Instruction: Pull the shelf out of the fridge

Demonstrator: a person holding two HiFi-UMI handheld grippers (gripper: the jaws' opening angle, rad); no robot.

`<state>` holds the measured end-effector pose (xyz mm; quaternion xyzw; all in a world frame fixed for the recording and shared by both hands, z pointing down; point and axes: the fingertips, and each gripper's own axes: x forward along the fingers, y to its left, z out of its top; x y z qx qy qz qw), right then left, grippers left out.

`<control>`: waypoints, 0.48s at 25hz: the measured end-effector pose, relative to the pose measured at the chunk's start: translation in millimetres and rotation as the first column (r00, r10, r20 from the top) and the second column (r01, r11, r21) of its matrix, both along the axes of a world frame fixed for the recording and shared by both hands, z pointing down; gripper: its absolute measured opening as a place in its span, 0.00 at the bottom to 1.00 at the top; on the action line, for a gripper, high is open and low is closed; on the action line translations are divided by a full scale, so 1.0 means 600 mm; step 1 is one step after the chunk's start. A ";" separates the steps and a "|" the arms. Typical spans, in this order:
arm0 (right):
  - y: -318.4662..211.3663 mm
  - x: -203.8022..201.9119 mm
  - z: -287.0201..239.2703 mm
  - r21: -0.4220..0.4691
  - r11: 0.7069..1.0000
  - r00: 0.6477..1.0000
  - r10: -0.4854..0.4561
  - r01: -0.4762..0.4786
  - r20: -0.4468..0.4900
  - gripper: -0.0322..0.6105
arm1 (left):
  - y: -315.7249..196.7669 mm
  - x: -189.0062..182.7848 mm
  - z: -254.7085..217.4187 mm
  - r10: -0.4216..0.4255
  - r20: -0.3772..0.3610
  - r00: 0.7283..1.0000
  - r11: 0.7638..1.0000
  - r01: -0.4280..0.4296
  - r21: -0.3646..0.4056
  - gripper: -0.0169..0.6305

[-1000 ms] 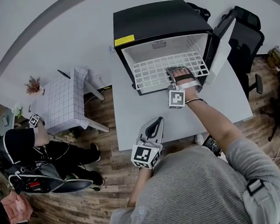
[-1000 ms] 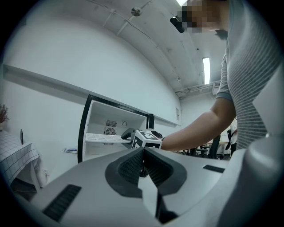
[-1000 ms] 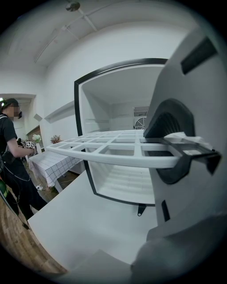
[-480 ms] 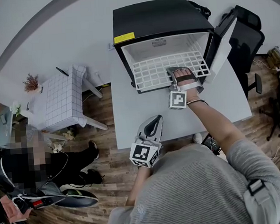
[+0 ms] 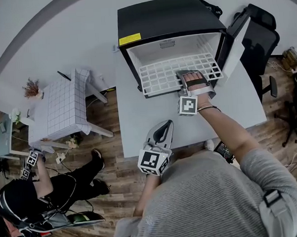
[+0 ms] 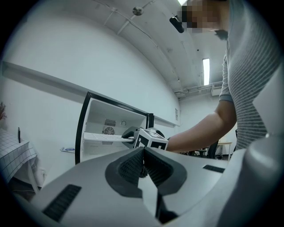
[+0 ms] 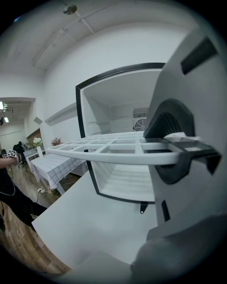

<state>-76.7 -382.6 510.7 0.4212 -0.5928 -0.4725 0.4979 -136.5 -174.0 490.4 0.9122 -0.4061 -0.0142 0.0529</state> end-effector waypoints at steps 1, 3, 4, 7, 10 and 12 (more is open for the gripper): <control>0.001 0.001 0.002 -0.008 1.000 1.000 0.003 -0.003 0.001 0.11 | -0.001 -0.001 0.000 0.000 0.000 1.000 1.000 0.000 -0.001 0.05; 0.001 0.000 0.003 -0.015 1.000 1.000 0.005 -0.005 0.005 0.11 | -0.006 -0.004 -0.002 -0.003 -0.002 1.000 1.000 0.003 -0.002 0.05; 0.002 -0.001 0.002 -0.013 1.000 1.000 0.004 -0.004 0.006 0.11 | -0.008 -0.005 -0.003 -0.004 -0.003 1.000 1.000 0.004 -0.002 0.05; 0.006 -0.002 -0.006 -0.001 1.000 1.000 0.002 -0.002 0.000 0.11 | -0.013 -0.010 -0.004 -0.008 -0.007 1.000 1.000 0.008 -0.007 0.05; 0.008 -0.003 -0.011 -0.004 1.000 1.000 0.002 -0.002 0.004 0.11 | -0.018 -0.014 -0.004 -0.010 -0.012 1.000 1.000 0.010 -0.014 0.05; 0.013 -0.003 -0.013 -0.008 1.000 1.000 -0.002 0.002 0.005 0.11 | -0.022 -0.015 -0.005 -0.008 -0.013 1.000 1.000 0.008 -0.016 0.05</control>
